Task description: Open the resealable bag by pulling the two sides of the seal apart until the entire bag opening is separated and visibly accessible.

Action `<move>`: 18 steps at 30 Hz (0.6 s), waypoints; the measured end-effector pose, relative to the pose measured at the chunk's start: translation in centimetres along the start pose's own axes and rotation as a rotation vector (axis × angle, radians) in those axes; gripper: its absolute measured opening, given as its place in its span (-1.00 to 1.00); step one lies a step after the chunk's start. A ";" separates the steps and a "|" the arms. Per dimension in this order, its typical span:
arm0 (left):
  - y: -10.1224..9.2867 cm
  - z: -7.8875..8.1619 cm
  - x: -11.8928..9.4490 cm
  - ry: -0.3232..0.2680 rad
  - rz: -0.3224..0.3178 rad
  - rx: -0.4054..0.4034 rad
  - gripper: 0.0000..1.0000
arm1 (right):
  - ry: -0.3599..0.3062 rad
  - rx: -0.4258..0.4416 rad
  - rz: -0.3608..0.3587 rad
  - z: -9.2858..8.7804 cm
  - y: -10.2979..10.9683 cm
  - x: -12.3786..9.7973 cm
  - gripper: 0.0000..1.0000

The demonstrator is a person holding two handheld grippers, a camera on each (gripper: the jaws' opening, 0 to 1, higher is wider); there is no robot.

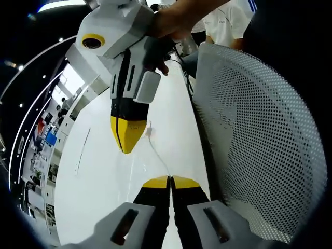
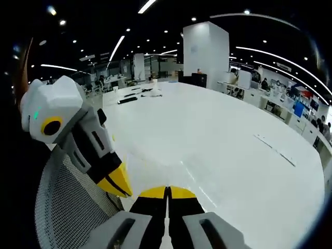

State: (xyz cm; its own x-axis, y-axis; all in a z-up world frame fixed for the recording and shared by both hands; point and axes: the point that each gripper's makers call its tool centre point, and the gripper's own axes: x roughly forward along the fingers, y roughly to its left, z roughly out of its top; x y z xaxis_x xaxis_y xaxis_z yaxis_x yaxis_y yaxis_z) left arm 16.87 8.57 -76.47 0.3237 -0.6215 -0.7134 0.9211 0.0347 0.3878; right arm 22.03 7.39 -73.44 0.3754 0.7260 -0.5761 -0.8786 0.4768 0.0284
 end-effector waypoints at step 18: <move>5.6 0.5 -0.7 -0.013 0.122 -0.002 -1.00 | -0.099 -0.091 -0.102 5.6 -3.9 -0.3 -1.00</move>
State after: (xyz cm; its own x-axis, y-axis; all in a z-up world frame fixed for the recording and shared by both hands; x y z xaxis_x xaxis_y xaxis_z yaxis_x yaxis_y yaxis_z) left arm 21.68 8.77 -73.50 0.4304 -0.6228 -0.6534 0.8755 0.1118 0.4701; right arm 26.97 8.11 -68.78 0.4877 0.7235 -0.4886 -0.8556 0.5073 -0.1029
